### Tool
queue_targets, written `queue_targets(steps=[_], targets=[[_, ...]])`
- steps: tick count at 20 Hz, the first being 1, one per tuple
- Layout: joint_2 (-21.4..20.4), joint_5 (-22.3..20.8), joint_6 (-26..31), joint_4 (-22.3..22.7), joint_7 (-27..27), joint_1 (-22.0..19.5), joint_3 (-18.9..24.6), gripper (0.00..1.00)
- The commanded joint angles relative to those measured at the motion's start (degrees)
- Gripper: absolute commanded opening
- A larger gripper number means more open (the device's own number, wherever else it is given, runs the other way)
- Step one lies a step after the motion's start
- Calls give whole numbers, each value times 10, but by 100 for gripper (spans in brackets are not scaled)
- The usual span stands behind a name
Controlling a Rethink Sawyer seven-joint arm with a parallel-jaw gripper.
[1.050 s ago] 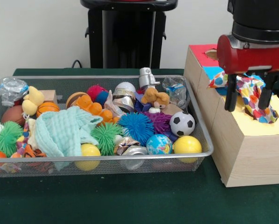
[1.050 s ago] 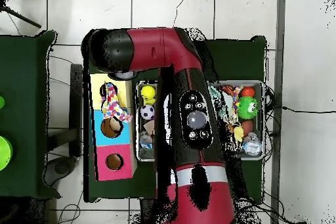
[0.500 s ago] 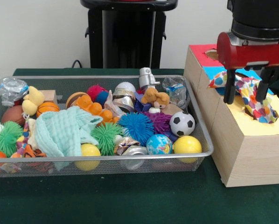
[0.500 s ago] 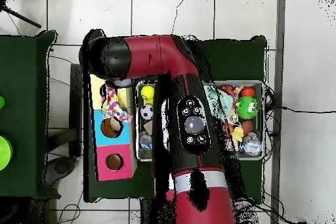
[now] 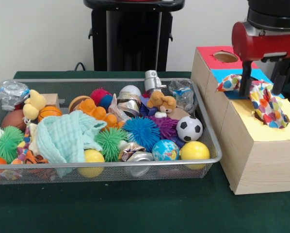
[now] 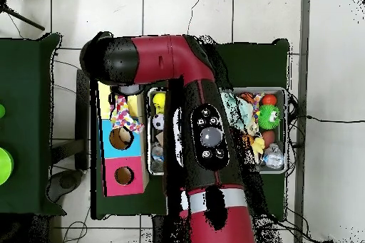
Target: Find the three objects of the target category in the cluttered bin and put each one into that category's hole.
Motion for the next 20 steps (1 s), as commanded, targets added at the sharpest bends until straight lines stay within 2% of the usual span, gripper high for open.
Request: queue_targets(steps=[1,8,20], targets=[[-23,8,78,77,-78,-18,42,100],[-7,7,-12,125,-57,-28,53,100],[-7,-10,-26,142,-60,-38,59,100]])
